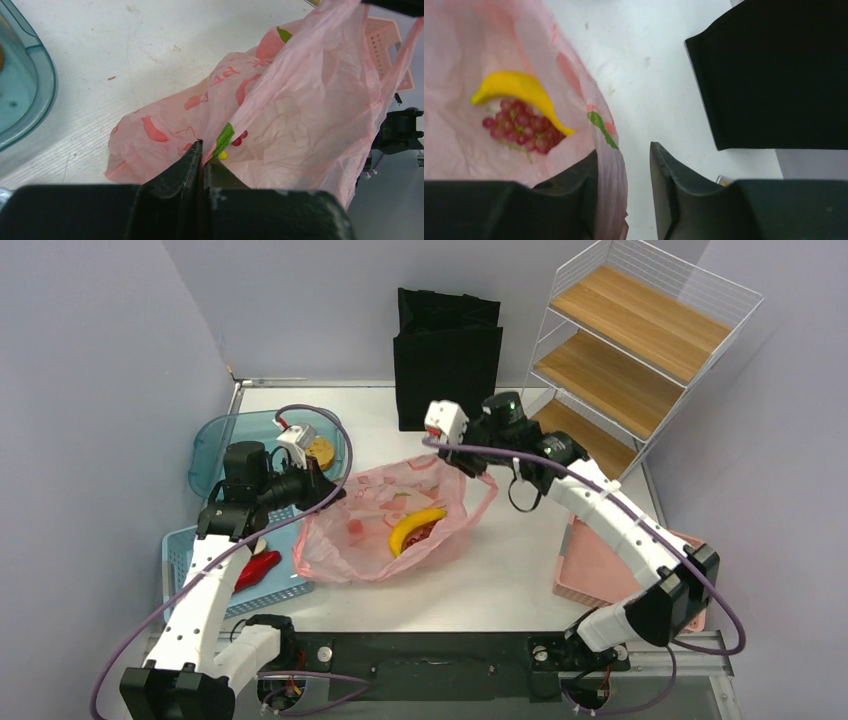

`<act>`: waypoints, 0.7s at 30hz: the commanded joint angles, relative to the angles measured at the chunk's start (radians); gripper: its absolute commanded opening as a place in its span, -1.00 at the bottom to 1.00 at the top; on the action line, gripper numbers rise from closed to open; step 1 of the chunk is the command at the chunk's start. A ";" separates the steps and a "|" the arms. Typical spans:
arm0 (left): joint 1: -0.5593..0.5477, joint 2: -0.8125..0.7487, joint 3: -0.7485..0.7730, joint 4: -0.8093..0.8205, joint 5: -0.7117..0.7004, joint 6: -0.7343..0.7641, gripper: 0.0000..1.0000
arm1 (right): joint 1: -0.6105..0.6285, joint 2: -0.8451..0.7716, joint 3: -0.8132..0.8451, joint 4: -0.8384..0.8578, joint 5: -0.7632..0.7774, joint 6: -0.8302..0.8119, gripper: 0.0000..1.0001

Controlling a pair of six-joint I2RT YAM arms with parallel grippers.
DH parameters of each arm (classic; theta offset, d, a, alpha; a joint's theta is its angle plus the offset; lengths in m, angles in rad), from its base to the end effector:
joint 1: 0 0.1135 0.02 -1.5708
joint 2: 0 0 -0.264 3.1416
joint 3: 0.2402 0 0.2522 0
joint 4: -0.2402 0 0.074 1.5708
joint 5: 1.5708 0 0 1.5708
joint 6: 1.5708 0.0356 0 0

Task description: Untie the knot of the grocery bags and take out the mixed food

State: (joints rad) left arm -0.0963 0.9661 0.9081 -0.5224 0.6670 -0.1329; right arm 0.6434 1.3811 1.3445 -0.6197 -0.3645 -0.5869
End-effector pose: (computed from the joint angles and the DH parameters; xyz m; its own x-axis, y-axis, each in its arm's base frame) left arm 0.2002 -0.0415 0.3205 -0.6192 -0.0448 -0.7839 0.5130 0.7328 -0.4470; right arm 0.2342 0.1914 0.3583 0.0290 -0.6249 -0.7801 -0.9252 0.2786 -0.2576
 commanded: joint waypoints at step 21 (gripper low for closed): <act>0.023 -0.017 -0.083 0.292 -0.023 -0.322 -1.00 | 0.151 -0.056 0.294 -0.035 -0.122 0.356 0.21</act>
State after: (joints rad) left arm -0.0818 0.9573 0.8234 -0.3119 0.6361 -0.4107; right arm 0.7136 1.3441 1.6768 -0.6598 -0.4614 -0.2565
